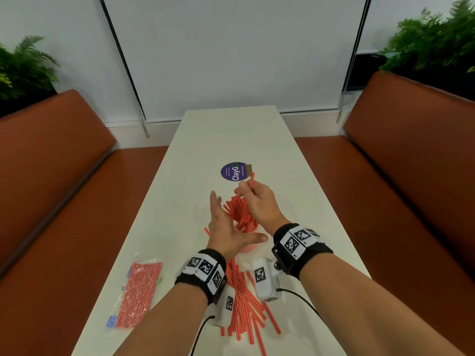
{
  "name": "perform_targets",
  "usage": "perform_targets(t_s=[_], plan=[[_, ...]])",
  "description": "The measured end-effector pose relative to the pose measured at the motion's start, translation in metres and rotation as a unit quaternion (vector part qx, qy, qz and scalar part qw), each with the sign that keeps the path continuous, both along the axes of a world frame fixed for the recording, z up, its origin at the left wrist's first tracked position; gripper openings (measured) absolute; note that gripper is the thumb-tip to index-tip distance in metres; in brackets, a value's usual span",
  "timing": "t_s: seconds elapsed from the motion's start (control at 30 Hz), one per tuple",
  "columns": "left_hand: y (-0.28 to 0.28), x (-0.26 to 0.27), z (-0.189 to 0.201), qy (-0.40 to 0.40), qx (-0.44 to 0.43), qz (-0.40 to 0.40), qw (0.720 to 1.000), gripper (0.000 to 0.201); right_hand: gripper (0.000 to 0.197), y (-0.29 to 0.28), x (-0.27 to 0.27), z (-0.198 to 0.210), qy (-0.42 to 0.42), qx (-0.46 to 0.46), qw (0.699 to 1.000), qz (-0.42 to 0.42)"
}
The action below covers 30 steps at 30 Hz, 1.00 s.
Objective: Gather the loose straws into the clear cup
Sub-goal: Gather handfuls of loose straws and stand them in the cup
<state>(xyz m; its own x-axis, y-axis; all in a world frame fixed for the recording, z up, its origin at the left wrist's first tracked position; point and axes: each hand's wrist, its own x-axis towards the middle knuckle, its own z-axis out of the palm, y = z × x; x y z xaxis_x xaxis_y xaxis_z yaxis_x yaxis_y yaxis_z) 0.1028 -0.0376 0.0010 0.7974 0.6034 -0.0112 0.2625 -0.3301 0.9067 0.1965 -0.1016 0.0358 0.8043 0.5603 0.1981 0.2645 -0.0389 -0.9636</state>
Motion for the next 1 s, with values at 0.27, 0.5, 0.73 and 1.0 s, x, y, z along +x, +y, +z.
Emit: perform_targets(t_s=[0.27, 0.5, 0.73, 1.0], plan=[[0.007, 0.014, -0.007, -0.069, -0.103, 0.000, 0.992, 0.129, 0.036, -0.001, -0.003, -0.009, 0.023, -0.003, 0.999, -0.041], [0.000, 0.014, -0.001, -0.031, 0.002, -0.103, 0.994, 0.049, 0.058, 0.014, -0.011, -0.005, -0.203, -0.150, 0.958, 0.134], [-0.003, 0.010, -0.002, -0.015, -0.035, -0.108, 0.993, 0.108, 0.017, 0.007, -0.004, -0.006, -0.207, -0.070, 0.975, -0.041], [0.001, 0.009, -0.003, -0.024, -0.078, -0.082, 0.993, 0.090, 0.027, -0.017, 0.002, -0.014, -0.130, -0.049, 0.987, -0.079]])
